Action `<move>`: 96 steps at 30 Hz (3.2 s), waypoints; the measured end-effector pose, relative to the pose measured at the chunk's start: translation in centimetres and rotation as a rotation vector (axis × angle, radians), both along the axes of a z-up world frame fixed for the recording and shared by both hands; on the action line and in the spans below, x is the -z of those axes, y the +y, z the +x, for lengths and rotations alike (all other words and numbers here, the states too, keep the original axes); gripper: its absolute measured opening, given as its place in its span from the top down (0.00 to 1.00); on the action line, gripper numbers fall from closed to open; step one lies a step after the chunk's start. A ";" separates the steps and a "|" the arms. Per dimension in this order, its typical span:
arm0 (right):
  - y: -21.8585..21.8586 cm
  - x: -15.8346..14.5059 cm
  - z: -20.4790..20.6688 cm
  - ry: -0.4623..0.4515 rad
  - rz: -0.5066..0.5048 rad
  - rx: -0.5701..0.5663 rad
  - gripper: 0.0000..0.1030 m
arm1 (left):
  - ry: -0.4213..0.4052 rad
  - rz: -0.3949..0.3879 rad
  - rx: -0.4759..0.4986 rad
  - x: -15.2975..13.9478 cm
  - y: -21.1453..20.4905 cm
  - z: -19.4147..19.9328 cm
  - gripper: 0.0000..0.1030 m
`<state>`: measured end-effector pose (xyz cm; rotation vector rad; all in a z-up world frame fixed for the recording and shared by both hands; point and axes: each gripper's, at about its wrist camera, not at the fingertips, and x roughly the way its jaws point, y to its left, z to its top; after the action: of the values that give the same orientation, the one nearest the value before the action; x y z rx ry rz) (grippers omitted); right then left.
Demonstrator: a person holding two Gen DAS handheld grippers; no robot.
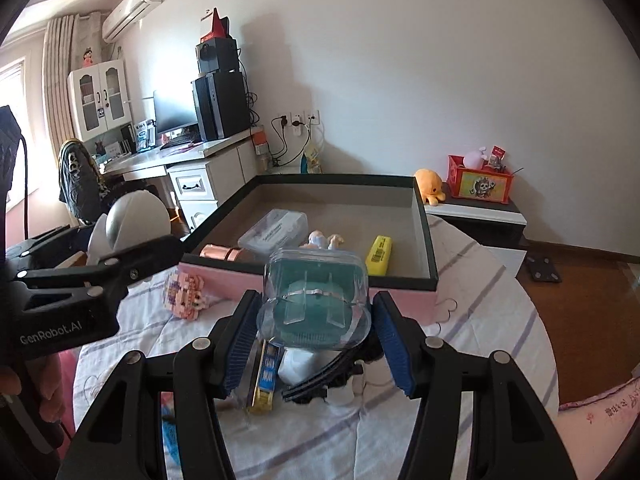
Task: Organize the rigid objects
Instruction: 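Carry the astronaut and teal case into the pink box and release both, then withdraw both tools from the box back over the bed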
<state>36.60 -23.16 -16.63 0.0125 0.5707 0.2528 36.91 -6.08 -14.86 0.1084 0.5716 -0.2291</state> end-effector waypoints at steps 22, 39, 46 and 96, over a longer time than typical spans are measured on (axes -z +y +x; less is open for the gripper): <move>-2.0 3.9 13.9 0.148 0.019 0.027 0.45 | 0.175 0.047 -0.029 4.9 -1.7 13.7 0.25; -2.2 0.0 10.2 0.043 0.022 0.084 0.19 | 0.061 0.017 -0.079 1.5 -0.2 9.8 0.00; -0.8 -4.0 2.9 -0.052 0.011 0.094 0.18 | -0.071 -0.049 -0.138 -2.3 2.8 1.7 0.00; 2.5 -6.8 -18.2 -0.231 -0.041 0.160 0.00 | -0.262 -0.023 -0.211 -4.7 5.9 -19.4 0.00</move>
<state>18.38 -20.69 -9.83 -0.0105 0.3429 0.0853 17.51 -0.21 -10.13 0.0544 0.3159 -0.0149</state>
